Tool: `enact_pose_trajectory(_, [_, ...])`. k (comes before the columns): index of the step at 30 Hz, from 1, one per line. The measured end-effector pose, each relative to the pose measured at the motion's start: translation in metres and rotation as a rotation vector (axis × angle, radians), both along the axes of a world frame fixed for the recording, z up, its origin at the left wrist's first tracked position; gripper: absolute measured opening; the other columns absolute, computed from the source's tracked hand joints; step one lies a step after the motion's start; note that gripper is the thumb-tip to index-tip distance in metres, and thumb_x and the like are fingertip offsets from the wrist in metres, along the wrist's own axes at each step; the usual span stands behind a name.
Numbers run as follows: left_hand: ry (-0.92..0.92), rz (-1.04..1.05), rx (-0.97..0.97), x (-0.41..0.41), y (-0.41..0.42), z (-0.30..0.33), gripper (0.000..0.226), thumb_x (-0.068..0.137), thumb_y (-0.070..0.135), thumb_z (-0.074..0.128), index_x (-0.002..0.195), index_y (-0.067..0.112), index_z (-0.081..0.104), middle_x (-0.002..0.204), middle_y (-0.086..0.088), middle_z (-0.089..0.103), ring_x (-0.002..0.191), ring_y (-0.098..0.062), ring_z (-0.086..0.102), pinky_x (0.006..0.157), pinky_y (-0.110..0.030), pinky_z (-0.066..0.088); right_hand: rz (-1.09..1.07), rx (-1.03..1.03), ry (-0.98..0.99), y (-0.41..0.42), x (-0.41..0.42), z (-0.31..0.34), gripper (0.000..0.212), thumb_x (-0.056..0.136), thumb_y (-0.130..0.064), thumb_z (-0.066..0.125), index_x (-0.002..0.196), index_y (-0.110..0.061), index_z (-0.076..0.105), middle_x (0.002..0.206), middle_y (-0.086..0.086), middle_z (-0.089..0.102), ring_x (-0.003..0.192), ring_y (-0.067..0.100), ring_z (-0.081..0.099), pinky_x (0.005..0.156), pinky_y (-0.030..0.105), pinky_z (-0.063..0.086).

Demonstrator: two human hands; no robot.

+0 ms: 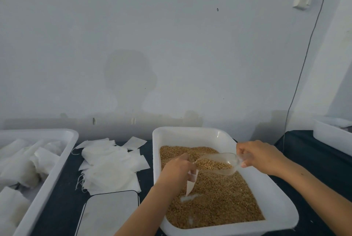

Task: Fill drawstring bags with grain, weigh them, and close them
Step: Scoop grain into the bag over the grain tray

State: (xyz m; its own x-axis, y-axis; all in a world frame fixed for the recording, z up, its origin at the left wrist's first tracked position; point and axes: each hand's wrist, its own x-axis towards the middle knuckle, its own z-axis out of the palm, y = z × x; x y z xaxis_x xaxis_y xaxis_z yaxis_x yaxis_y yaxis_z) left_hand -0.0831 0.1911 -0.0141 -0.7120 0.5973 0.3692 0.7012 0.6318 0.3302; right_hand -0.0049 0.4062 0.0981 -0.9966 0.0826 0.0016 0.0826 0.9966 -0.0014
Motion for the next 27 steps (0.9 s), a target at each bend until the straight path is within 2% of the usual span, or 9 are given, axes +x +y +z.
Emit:
enact_pose_trajectory(2, [0.002, -0.004, 0.004, 0.000, 0.000, -0.001, 0.016, 0.084, 0.018, 0.069, 0.100, 0.015, 0.070, 0.106, 0.001, 0.054, 0.094, -0.015, 0.055, 0.075, -0.021, 0.040, -0.009, 0.024, 0.011, 0.000, -0.003, 0.002, 0.021, 0.091, -0.023, 0.055, 0.072, -0.028, 0.047, 0.068, -0.013, 0.058, 0.070, 0.007, 0.054, 0.070, 0.032, 0.043])
enact_pose_trajectory(7, [-0.004, -0.008, -0.016, 0.000, 0.001, -0.002, 0.020, 0.084, 0.019, 0.068, 0.104, 0.015, 0.069, 0.106, -0.001, 0.055, 0.095, -0.017, 0.055, 0.075, -0.021, 0.039, 0.028, 0.123, 0.043, -0.001, -0.008, 0.004, 0.026, 0.088, -0.018, 0.053, 0.067, -0.028, 0.041, 0.069, -0.011, 0.057, 0.061, 0.004, 0.047, 0.053, 0.023, 0.029])
enact_pose_trajectory(17, [0.012, -0.032, -0.028, 0.002, 0.001, 0.000, 0.019, 0.086, 0.020, 0.066, 0.104, 0.014, 0.070, 0.105, -0.002, 0.056, 0.094, -0.014, 0.051, 0.072, -0.019, 0.033, 0.063, 0.253, 0.053, 0.002, -0.011, 0.003, 0.032, 0.087, -0.017, 0.054, 0.065, -0.029, 0.034, 0.075, -0.010, 0.056, 0.059, 0.007, 0.042, 0.050, 0.022, 0.024])
enact_pose_trajectory(27, [0.004, -0.028, -0.033, 0.004, 0.000, 0.002, 0.021, 0.087, 0.020, 0.065, 0.106, 0.015, 0.069, 0.106, -0.001, 0.056, 0.096, -0.014, 0.053, 0.073, -0.019, 0.035, 0.066, 0.267, 0.081, 0.001, -0.008, 0.004, 0.033, 0.088, -0.019, 0.054, 0.065, -0.032, 0.035, 0.066, -0.010, 0.050, 0.057, 0.002, 0.041, 0.049, 0.021, 0.022])
